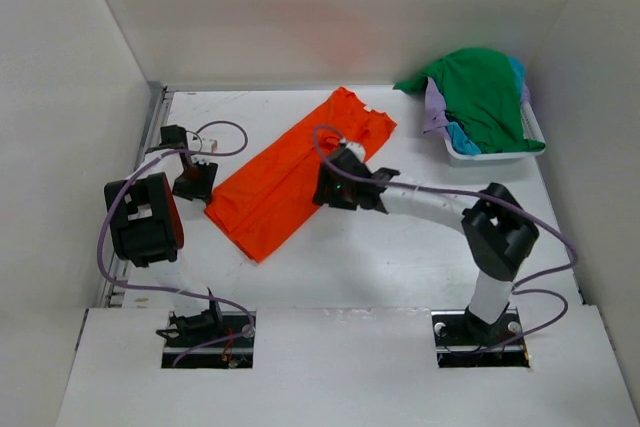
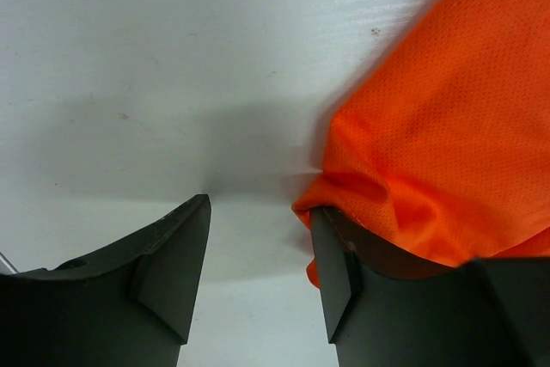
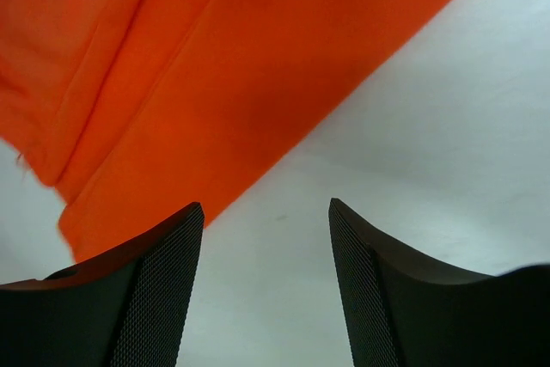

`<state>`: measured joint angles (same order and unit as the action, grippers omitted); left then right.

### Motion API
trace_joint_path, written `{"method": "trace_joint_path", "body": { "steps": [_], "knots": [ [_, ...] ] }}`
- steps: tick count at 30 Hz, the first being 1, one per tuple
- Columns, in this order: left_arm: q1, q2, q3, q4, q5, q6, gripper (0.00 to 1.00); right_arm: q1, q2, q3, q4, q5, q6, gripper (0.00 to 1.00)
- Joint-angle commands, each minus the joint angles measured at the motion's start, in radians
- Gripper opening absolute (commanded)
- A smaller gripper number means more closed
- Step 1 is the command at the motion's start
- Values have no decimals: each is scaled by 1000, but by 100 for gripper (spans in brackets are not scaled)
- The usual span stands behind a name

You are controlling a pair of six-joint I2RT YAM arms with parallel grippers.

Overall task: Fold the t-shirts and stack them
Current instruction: Rotate the tshirt 90 degrees

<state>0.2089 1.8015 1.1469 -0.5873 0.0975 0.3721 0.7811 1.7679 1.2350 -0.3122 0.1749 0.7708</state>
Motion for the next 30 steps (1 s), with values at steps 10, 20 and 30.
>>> {"method": "trace_joint_path", "body": {
  "steps": [10,20,30],
  "knots": [
    [36,-217,-202,41,60,13,46,347,221,155,-14,26,674,63],
    [50,-382,-292,9,88,50,47,412,285,67,-15,18,964,59],
    [85,-530,-263,-65,116,114,52,387,202,-123,62,34,1032,0]
  ]
}}
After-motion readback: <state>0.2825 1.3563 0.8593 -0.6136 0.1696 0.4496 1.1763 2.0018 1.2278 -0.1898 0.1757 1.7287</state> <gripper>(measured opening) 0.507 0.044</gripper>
